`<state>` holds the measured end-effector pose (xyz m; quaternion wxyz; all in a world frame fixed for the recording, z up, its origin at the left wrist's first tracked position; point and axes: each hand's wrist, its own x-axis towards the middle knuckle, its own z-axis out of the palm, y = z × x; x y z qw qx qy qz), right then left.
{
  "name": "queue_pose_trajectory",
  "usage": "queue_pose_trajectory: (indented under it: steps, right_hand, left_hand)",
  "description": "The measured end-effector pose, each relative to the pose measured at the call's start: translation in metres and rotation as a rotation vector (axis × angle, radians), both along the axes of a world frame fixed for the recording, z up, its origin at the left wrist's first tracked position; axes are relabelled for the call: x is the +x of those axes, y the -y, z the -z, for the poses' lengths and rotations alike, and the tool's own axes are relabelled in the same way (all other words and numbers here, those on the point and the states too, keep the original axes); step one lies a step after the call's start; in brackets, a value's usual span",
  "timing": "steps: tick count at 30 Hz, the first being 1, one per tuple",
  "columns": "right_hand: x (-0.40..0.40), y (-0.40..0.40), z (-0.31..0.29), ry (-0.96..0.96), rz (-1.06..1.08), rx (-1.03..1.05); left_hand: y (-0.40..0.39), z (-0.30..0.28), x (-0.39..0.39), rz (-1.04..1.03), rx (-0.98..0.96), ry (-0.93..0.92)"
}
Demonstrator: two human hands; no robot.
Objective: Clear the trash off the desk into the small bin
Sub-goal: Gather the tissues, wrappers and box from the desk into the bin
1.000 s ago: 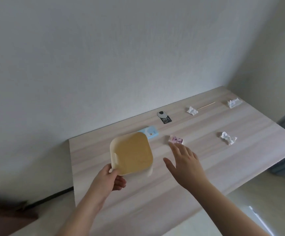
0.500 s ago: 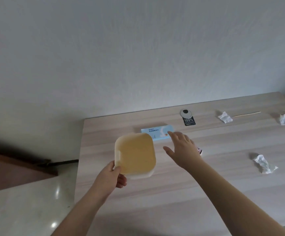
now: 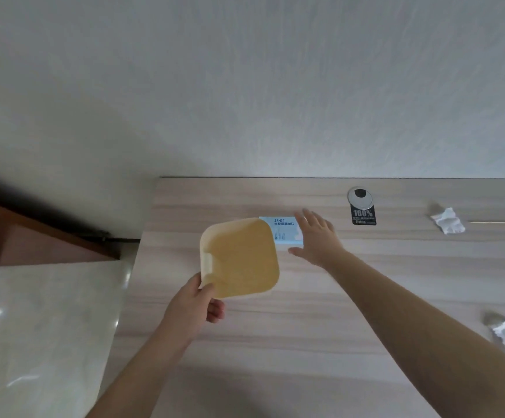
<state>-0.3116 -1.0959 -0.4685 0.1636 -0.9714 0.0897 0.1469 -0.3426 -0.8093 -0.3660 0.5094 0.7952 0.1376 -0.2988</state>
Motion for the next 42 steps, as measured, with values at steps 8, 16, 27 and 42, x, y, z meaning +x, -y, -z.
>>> queue_pose_trajectory:
  steps: [8,16,27,42]
  right_hand:
    - [0.014,0.01,0.035,-0.093,0.007,-0.036]
    - [-0.012,0.013,0.011,0.075,0.321,0.293]
    - [-0.086,-0.043,-0.132,0.27,0.302,1.091]
    - [-0.123,-0.143,-0.127,0.178,0.015,0.137]
  left_hand:
    - [0.002,-0.006,-0.009,-0.016,0.024,0.003]
    - [-0.006,-0.012,-0.02,-0.032,0.054,0.045]
    - [0.007,0.002,-0.039,0.032,0.069,0.065]
    - [-0.036,-0.007,-0.058,0.153,0.0,0.134]
